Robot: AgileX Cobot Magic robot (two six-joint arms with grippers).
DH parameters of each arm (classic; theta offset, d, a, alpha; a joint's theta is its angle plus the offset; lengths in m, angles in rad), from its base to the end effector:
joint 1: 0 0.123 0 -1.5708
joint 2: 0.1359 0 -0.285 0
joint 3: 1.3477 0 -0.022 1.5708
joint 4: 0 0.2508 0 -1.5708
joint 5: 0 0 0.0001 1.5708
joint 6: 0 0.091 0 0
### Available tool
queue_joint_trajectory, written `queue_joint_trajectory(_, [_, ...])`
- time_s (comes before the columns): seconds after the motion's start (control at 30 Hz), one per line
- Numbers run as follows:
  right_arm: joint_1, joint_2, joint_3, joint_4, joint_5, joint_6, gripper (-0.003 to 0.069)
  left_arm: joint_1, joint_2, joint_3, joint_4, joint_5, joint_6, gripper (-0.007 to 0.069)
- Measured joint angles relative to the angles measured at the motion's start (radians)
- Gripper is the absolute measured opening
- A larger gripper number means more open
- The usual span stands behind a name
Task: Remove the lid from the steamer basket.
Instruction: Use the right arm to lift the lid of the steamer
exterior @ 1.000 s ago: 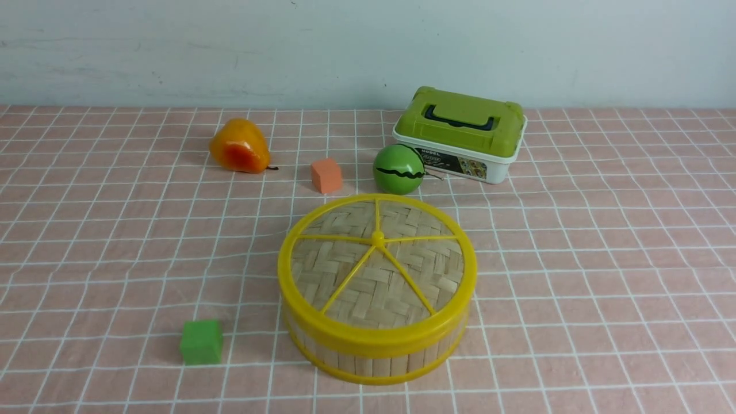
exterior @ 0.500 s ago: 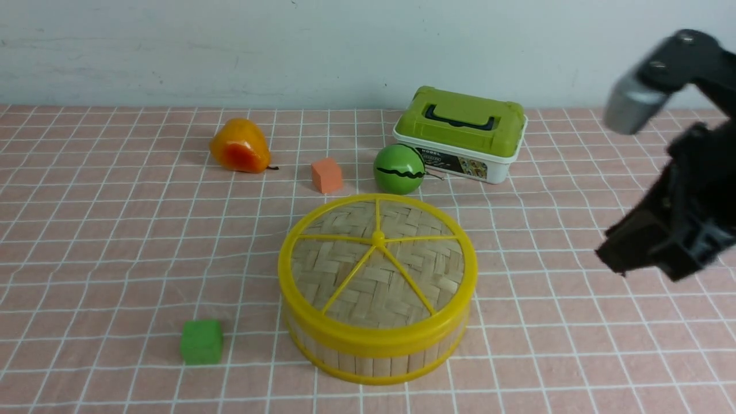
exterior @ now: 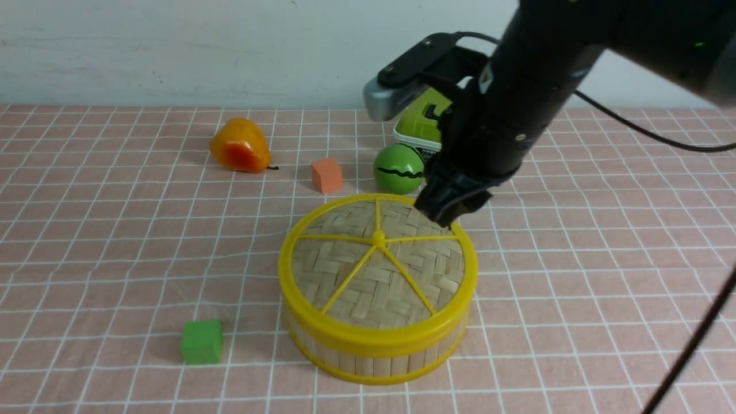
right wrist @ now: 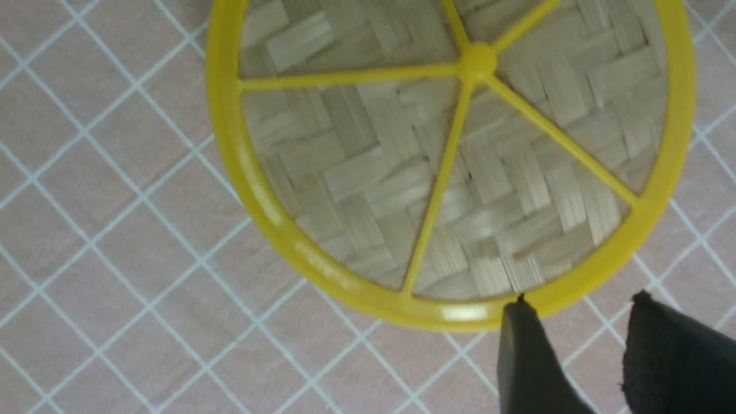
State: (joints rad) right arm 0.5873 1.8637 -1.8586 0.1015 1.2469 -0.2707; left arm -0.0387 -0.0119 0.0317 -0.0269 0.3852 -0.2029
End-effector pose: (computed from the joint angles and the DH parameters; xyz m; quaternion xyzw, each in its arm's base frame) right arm 0.3302 0.2303 0.3415 -0.4013 0.8921 0.0815 0.1909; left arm 0.0523 -0.0029 0.1686 -0.0735 0.8067 -0.0820 0.5806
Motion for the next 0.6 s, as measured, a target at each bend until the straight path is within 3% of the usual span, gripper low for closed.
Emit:
queue_joint_trajectory(0.23, [0.002, 0.108, -0.066, 0.055, -0.072, 0.037, 0.0382, 0.000, 0.000, 0.000, 0.000, 0.000, 0.000, 0.0239])
queue_joint_trajectory(0.6, [0.002, 0.216, -0.070, 0.091, -0.194, 0.053, 0.0356, 0.000, 0.000, 0.000, 0.000, 0.000, 0.000, 0.0239])
